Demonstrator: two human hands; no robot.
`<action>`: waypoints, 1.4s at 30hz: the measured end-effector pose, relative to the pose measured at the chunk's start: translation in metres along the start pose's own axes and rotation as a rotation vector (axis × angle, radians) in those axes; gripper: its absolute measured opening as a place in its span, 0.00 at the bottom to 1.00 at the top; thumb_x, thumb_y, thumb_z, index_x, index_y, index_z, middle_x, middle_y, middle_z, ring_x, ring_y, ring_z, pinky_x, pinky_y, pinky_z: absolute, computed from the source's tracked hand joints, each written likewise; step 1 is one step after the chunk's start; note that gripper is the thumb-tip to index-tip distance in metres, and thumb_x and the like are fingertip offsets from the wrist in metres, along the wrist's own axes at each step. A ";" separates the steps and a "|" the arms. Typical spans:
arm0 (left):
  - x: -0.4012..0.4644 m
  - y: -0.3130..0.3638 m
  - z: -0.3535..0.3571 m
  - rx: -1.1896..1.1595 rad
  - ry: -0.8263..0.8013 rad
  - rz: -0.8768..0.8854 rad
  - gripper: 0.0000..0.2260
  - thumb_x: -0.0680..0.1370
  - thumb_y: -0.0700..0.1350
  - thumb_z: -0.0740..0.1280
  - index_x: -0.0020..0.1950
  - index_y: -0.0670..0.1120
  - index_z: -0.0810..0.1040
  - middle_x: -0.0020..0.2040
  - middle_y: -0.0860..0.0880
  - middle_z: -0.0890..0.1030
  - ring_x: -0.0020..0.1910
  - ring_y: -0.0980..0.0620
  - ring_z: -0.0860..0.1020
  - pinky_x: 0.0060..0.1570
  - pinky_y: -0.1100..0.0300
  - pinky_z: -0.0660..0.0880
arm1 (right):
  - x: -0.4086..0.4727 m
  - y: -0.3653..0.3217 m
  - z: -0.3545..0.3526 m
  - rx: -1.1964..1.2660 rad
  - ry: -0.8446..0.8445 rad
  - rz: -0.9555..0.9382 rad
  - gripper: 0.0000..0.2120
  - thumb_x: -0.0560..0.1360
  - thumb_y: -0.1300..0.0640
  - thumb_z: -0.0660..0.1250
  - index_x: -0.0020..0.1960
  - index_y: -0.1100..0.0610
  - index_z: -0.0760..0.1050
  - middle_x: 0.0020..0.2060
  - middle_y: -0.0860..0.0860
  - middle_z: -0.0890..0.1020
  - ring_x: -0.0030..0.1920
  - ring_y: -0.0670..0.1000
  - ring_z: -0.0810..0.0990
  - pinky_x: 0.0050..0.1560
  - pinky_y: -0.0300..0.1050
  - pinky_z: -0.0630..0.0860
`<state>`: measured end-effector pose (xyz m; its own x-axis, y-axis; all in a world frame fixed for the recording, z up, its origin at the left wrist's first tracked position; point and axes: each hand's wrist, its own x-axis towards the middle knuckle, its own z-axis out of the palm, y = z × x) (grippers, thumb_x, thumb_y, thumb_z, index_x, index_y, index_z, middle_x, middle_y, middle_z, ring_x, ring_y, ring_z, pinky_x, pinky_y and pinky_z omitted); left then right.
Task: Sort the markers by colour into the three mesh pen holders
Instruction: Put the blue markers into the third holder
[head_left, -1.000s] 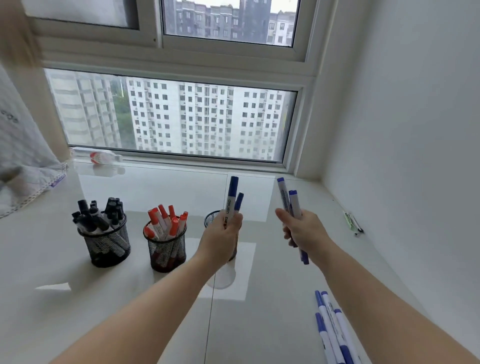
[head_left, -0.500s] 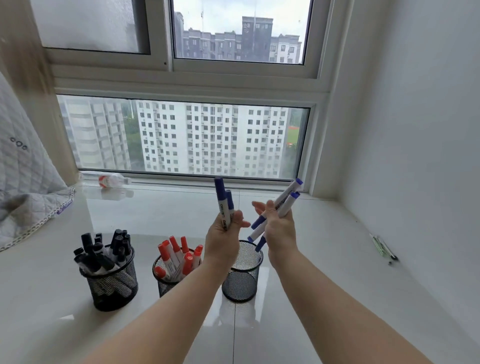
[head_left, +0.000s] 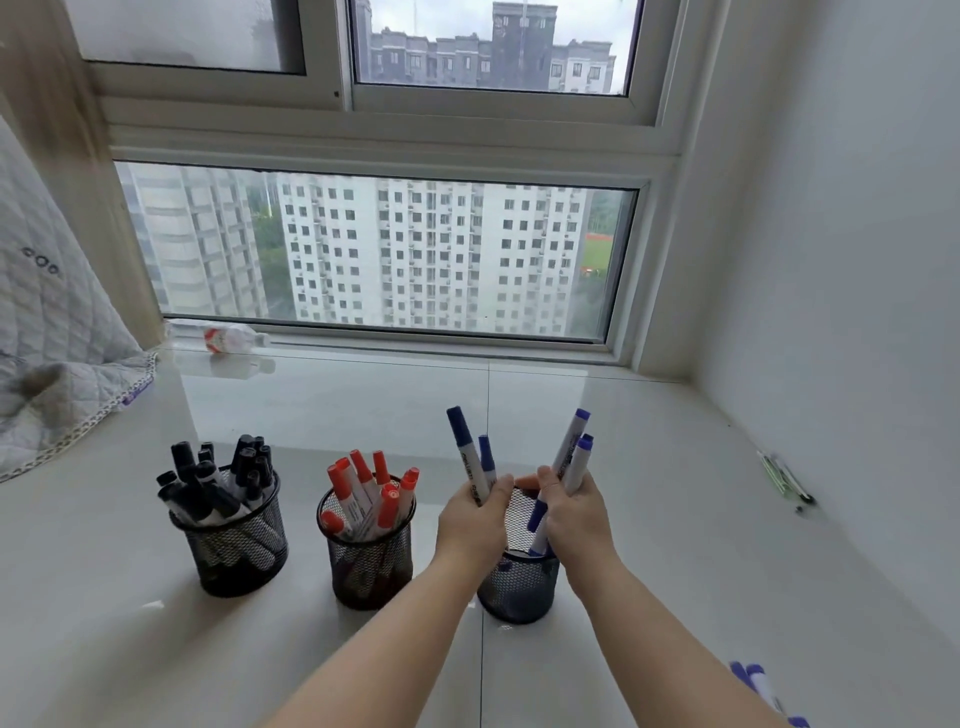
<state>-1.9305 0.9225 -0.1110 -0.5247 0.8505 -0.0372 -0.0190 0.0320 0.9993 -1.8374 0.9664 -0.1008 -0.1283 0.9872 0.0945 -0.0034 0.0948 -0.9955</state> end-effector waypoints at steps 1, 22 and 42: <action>-0.005 -0.001 0.003 0.009 -0.013 0.004 0.06 0.77 0.53 0.65 0.43 0.54 0.79 0.44 0.52 0.81 0.46 0.52 0.77 0.44 0.59 0.73 | -0.005 0.001 -0.005 0.016 0.005 0.012 0.09 0.78 0.55 0.62 0.46 0.60 0.76 0.36 0.50 0.82 0.36 0.48 0.79 0.39 0.41 0.73; -0.123 0.017 0.012 0.393 0.257 0.265 0.29 0.75 0.46 0.67 0.73 0.43 0.60 0.72 0.46 0.64 0.72 0.50 0.61 0.66 0.60 0.59 | -0.082 -0.024 -0.133 -0.239 0.046 0.057 0.04 0.75 0.59 0.64 0.49 0.51 0.74 0.46 0.49 0.80 0.49 0.49 0.77 0.50 0.43 0.71; -0.225 -0.063 0.125 1.033 -0.233 0.154 0.25 0.74 0.56 0.59 0.70 0.50 0.62 0.65 0.50 0.68 0.65 0.50 0.65 0.60 0.54 0.64 | -0.153 0.038 -0.240 -0.810 0.012 0.301 0.08 0.74 0.49 0.62 0.51 0.51 0.72 0.42 0.45 0.78 0.45 0.48 0.76 0.42 0.41 0.69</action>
<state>-1.7054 0.7946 -0.1661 -0.2826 0.9590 -0.0194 0.8208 0.2522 0.5125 -1.5796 0.8496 -0.1512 0.0005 0.9858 -0.1678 0.7374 -0.1137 -0.6658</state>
